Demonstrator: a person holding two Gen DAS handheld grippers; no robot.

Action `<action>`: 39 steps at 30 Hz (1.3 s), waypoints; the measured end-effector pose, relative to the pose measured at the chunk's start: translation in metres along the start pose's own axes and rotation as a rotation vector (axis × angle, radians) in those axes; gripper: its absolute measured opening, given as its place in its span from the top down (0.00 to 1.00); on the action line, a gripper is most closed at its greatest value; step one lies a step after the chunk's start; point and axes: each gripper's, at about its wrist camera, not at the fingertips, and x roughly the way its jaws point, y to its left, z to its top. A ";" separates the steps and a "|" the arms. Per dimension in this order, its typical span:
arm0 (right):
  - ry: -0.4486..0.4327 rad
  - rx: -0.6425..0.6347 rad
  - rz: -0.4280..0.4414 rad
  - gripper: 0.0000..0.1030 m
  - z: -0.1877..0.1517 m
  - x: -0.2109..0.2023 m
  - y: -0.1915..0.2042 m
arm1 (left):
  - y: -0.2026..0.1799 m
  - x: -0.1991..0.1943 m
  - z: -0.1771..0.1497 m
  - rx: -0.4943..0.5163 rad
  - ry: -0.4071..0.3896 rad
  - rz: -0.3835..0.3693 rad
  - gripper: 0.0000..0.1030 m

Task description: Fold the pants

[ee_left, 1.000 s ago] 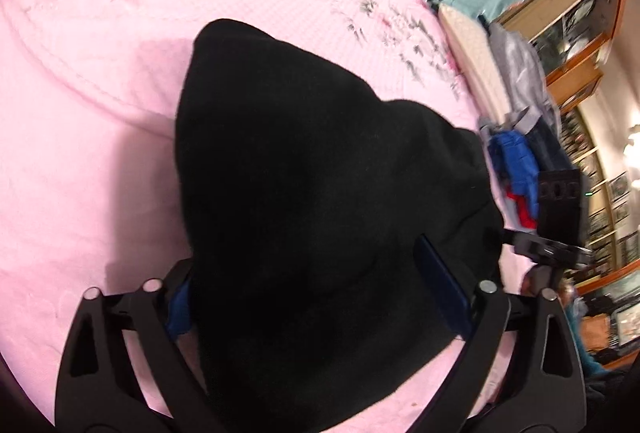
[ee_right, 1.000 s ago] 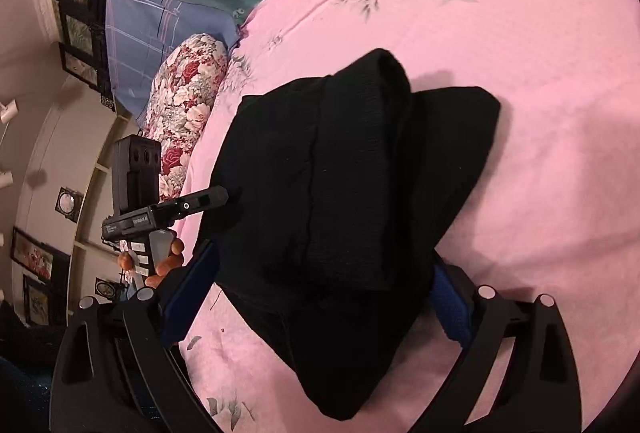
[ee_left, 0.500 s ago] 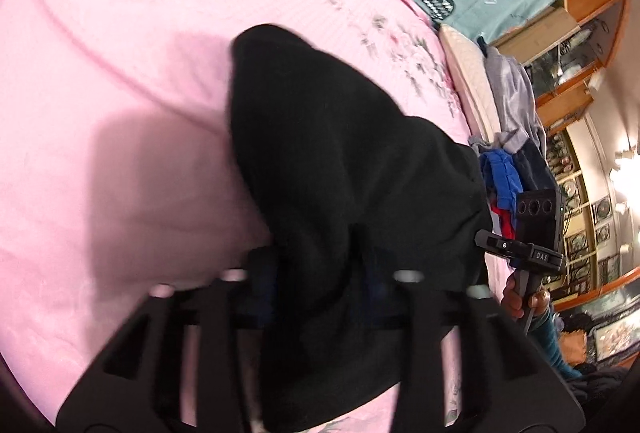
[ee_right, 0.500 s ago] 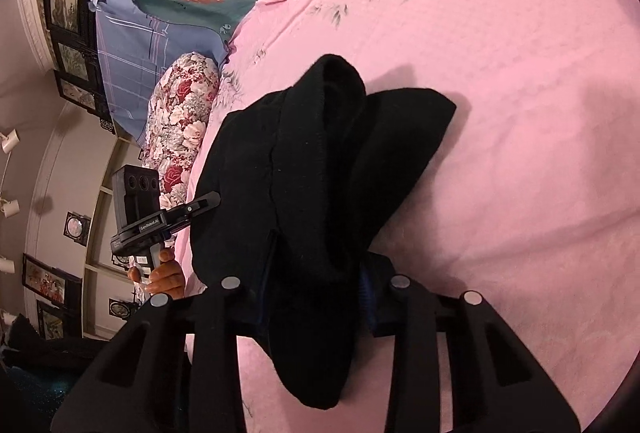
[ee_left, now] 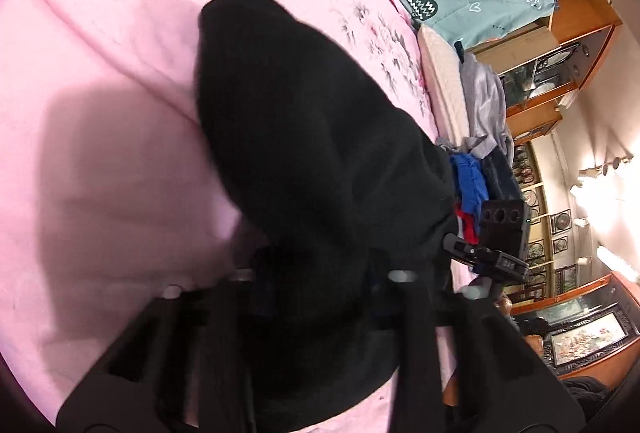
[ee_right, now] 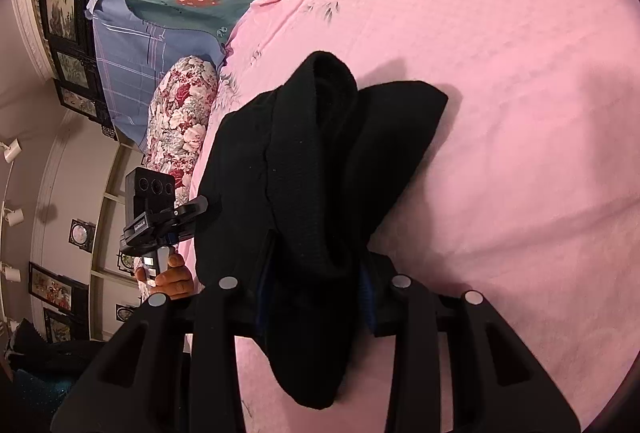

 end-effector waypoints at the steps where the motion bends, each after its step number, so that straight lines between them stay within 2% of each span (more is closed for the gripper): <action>1: -0.004 -0.003 -0.001 0.65 0.000 -0.001 0.001 | 0.002 -0.002 -0.001 -0.008 -0.009 -0.012 0.77; 4: -0.012 -0.019 -0.012 0.66 -0.002 -0.001 0.006 | -0.009 -0.011 -0.001 0.022 -0.046 0.009 0.80; 8: -0.019 -0.032 0.000 0.71 0.009 -0.006 0.020 | -0.031 -0.035 0.015 0.090 -0.112 0.011 0.84; 10: -0.025 -0.049 0.005 0.72 0.022 -0.009 0.030 | -0.045 -0.048 0.031 0.129 -0.149 0.027 0.89; 14: -0.040 -0.105 0.013 0.73 0.059 -0.007 0.053 | -0.061 -0.076 0.079 0.176 -0.210 0.062 0.89; 16: -0.051 -0.149 0.020 0.73 0.084 -0.002 0.069 | -0.070 -0.091 0.112 0.204 -0.249 0.097 0.89; 20: -0.099 -0.247 0.036 0.73 0.157 0.011 0.113 | -0.087 -0.123 0.191 0.266 -0.343 0.174 0.89; 23: -0.138 -0.317 0.038 0.73 0.218 0.027 0.141 | -0.089 -0.133 0.241 0.302 -0.384 0.226 0.89; 26: -0.158 -0.357 -0.012 0.73 0.275 0.054 0.153 | -0.061 -0.115 0.289 0.277 -0.393 0.301 0.89; 28: -0.161 -0.355 -0.080 0.74 0.311 0.085 0.147 | -0.029 -0.090 0.304 0.225 -0.369 0.349 0.86; 29: -0.157 -0.357 -0.106 0.73 0.322 0.097 0.143 | -0.003 -0.066 0.310 0.173 -0.334 0.412 0.84; 30: -0.137 -0.356 -0.136 0.73 0.332 0.115 0.136 | 0.015 -0.050 0.313 0.135 -0.302 0.453 0.76; 32: -0.070 -0.350 -0.244 0.68 0.346 0.156 0.115 | 0.061 -0.016 0.310 0.052 -0.221 0.547 0.53; 33: -0.022 -0.312 -0.332 0.65 0.348 0.179 0.098 | 0.063 -0.020 0.303 0.072 -0.281 0.520 0.46; 34: 0.009 -0.280 -0.407 0.57 0.348 0.193 0.086 | 0.063 -0.024 0.298 0.084 -0.308 0.540 0.16; 35: 0.018 -0.242 -0.427 0.49 0.344 0.201 0.071 | 0.065 -0.028 0.294 0.091 -0.307 0.569 0.10; 36: -0.023 -0.246 -0.389 0.47 0.338 0.196 0.067 | 0.065 -0.031 0.291 0.105 -0.301 0.577 0.10; 38: -0.046 -0.289 -0.414 0.42 0.328 0.185 0.070 | 0.066 -0.043 0.283 0.127 -0.302 0.615 0.10; 39: -0.039 -0.300 -0.433 0.42 0.323 0.178 0.072 | 0.067 -0.052 0.278 0.130 -0.303 0.660 0.10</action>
